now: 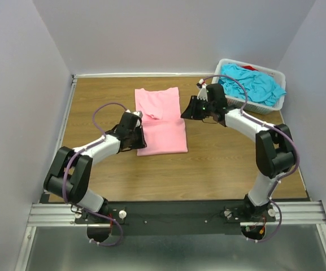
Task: Fold and stack the t-shirts
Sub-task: Fold the tshirt
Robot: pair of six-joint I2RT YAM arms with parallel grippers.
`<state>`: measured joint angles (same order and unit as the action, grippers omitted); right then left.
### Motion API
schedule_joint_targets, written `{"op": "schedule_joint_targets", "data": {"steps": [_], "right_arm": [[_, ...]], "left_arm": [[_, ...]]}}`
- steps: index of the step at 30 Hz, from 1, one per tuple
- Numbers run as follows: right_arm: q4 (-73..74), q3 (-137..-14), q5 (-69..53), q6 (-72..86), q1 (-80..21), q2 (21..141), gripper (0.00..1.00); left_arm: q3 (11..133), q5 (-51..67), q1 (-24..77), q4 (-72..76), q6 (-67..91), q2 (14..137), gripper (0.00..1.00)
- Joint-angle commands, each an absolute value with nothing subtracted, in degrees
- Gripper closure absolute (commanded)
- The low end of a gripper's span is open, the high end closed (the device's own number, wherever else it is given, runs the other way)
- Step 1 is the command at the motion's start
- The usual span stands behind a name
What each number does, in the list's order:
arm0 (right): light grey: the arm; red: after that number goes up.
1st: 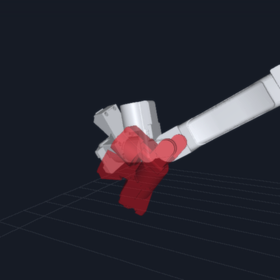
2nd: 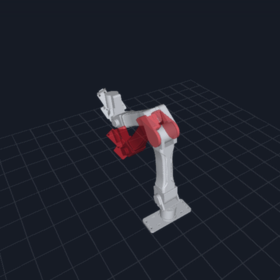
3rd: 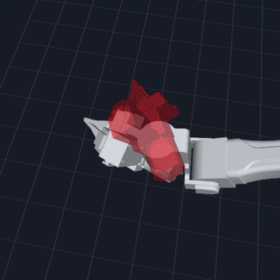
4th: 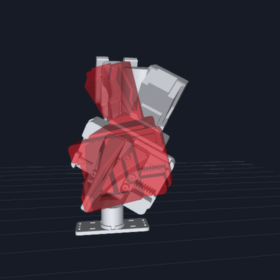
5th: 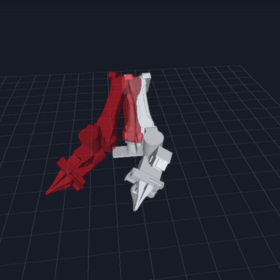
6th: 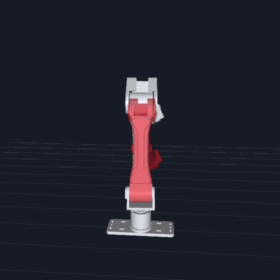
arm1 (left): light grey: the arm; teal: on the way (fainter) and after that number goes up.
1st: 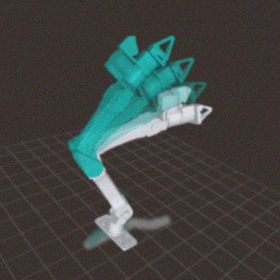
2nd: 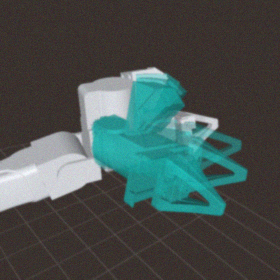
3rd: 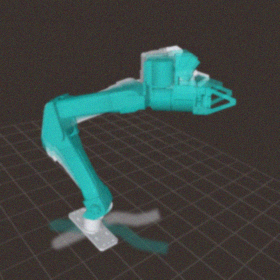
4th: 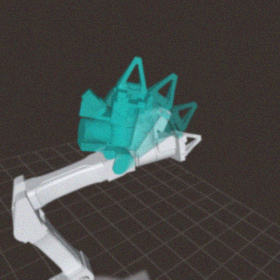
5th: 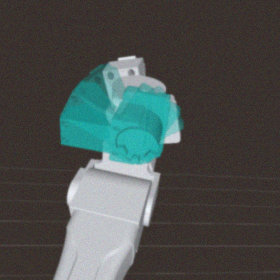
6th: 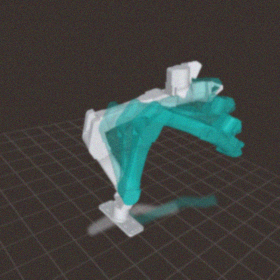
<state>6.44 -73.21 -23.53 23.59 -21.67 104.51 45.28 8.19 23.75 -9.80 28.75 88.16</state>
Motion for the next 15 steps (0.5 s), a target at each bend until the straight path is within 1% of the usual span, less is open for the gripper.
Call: {"op": "schedule_joint_targets", "data": {"steps": [1,5,8,11,12,15], "right_arm": [[-3.07,-67.33,-32.86,28.12,-21.8,103.97,0.69],[-8.08,-67.58,-36.2,30.32,-21.71,107.57,0.69],[-10.54,-69.77,-38.14,31.9,-21.36,111.69,0.69],[-12.12,-71.54,-39.2,32.6,-20.74,115.3,0.69],[-13.43,-72.59,-40.16,33.3,-20.13,117.84,0.69],[-17.9,-73.47,-41.65,35.84,-18.9,122.41,0.69]], "left_arm": [[44.48,8.27,23.82,-4.08,31.36,81.65,0.8],[47.19,9.75,22.24,0.95,32.96,84.98,0.8],[51.05,10.72,20.57,2.63,33.05,92.34,0.82],[54.31,11.07,18.11,3.78,33.4,96.75,0.84],[55.62,12.12,17.41,4.56,33.75,99.55,0.87],[57.82,14.06,14.51,5.62,34.54,104.04,0.87]]}}
